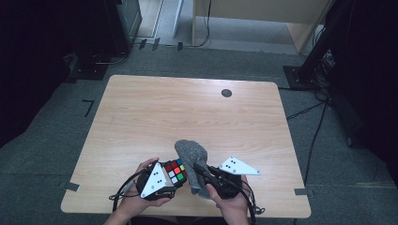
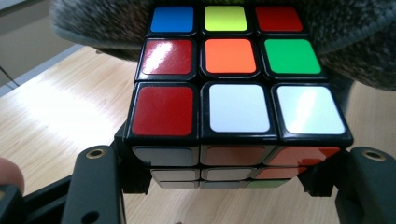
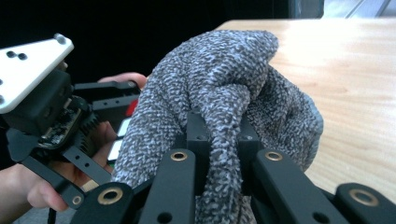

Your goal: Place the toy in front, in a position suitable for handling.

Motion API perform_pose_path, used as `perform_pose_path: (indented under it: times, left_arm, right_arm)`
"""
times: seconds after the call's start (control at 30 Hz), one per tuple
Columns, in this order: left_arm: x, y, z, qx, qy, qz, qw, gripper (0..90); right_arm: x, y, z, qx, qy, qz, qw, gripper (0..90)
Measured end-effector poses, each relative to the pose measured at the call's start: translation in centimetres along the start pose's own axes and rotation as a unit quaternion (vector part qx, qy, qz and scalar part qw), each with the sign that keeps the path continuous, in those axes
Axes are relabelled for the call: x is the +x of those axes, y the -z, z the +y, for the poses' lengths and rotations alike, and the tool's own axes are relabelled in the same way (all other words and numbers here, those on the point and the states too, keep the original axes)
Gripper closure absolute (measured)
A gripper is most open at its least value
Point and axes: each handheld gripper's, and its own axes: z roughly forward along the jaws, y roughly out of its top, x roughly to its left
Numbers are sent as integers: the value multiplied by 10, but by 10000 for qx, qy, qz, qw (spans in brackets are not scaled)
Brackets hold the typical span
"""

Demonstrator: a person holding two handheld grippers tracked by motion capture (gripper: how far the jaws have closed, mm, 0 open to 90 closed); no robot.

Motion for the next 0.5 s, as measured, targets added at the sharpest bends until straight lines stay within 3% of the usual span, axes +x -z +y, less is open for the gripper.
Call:
perform_pose_path:
  times: [0.13, 0.3, 0.43, 0.5]
  left_arm:
    - [0, 7, 5, -202, -31, -58, 9998, 344]
    - [4, 6, 2, -157, 95, -51, 9998, 344]
    - [2, 0, -2, 17, 73, 20, 10000, 344]
    - [1, 1, -1, -31, 84, -14, 10000, 344]
  right_arm:
    - [-7, -8, -9, 150, -93, -59, 9998, 829]
    - [-10, -10, -11, 293, -170, -107, 9994, 829]
    - [-2, -2, -3, 76, -54, 35, 9999, 827]
    - [1, 0, -1, 20, 62, 17, 10000, 827]
